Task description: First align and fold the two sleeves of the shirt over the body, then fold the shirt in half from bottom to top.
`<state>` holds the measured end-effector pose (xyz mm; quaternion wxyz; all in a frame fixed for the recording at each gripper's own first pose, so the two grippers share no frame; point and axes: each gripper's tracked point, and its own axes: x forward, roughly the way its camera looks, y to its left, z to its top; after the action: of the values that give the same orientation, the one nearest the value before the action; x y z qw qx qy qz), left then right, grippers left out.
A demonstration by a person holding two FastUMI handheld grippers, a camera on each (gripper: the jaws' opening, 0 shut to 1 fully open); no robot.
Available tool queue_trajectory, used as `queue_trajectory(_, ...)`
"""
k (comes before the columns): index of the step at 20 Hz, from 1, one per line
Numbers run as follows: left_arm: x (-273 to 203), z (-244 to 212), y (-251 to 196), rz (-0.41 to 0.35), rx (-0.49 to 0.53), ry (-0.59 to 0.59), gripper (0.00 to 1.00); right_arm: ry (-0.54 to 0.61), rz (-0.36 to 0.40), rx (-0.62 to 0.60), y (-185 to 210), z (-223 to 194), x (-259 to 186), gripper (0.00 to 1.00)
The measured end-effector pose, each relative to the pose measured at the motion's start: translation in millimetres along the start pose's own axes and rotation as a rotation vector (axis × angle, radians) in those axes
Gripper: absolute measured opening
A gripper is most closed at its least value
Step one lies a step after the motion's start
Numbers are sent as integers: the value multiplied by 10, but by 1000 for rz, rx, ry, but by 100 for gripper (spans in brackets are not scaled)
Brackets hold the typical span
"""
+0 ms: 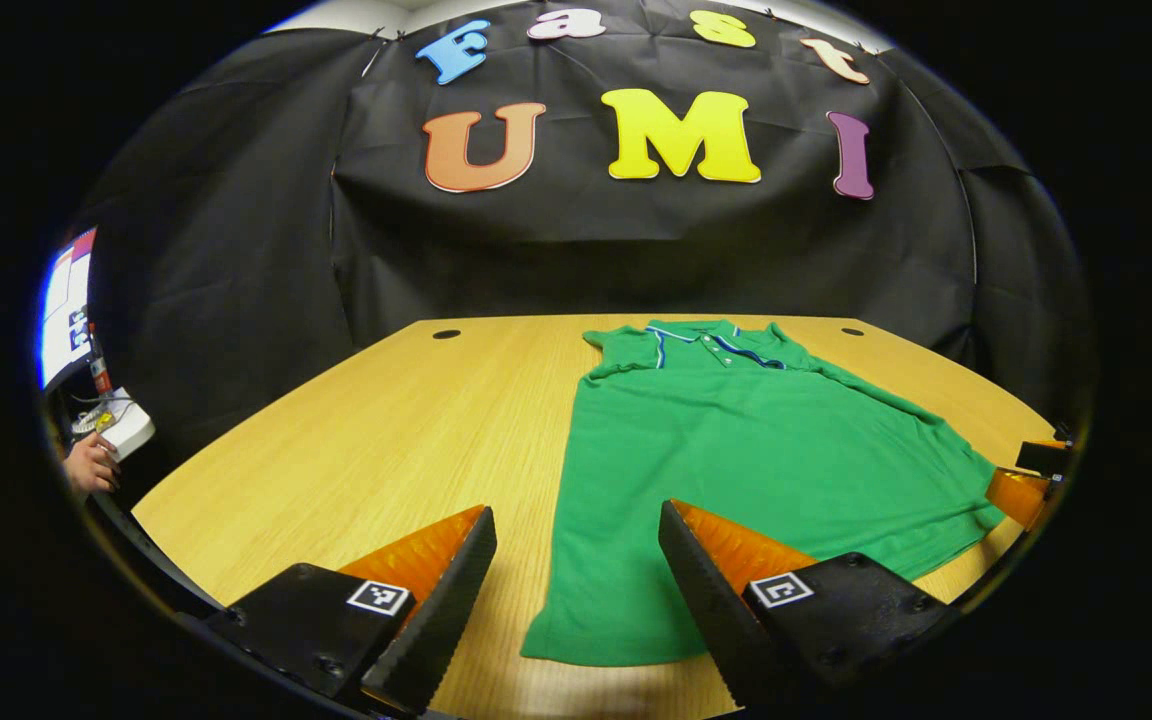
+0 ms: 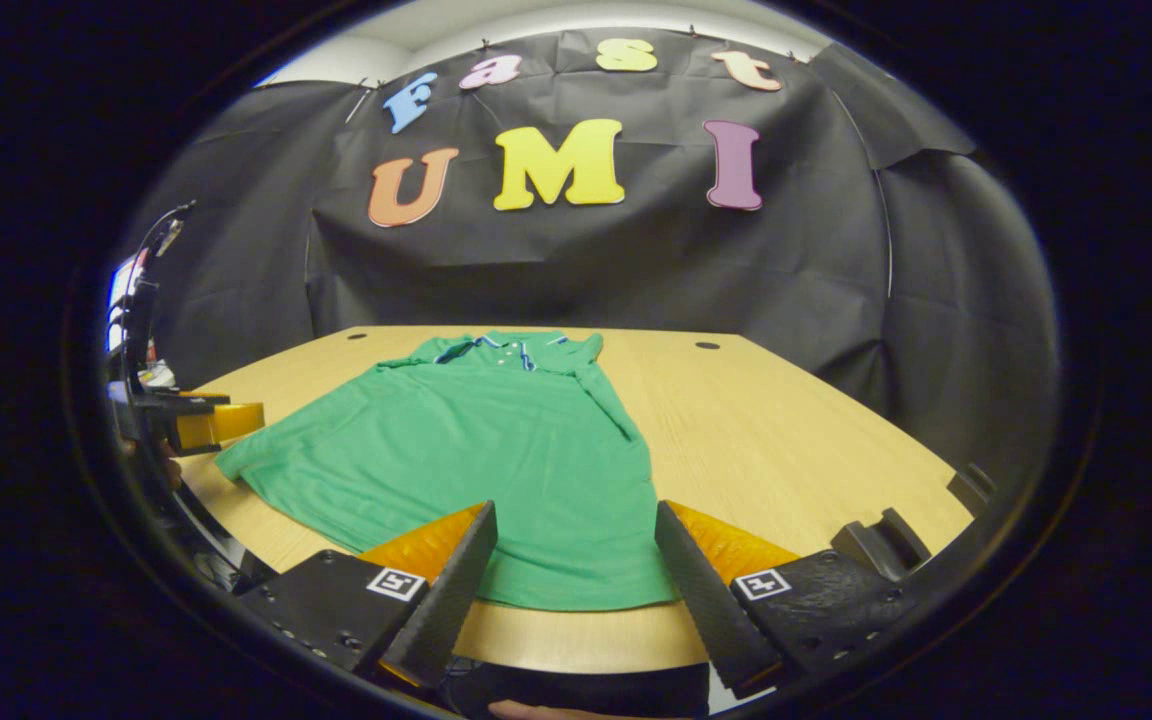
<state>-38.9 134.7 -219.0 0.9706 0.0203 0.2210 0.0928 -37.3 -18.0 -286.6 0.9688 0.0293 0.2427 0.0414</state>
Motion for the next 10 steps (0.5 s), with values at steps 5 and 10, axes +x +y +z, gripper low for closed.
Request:
queue_trajectory(5,53,-244,34,-11,-40,57,100,44,-75,9,-166,-121,55,96)
queue_trajectory(10,72,-238,68,0,-12,22,99,45,-80,83,-248,-210,90,98)
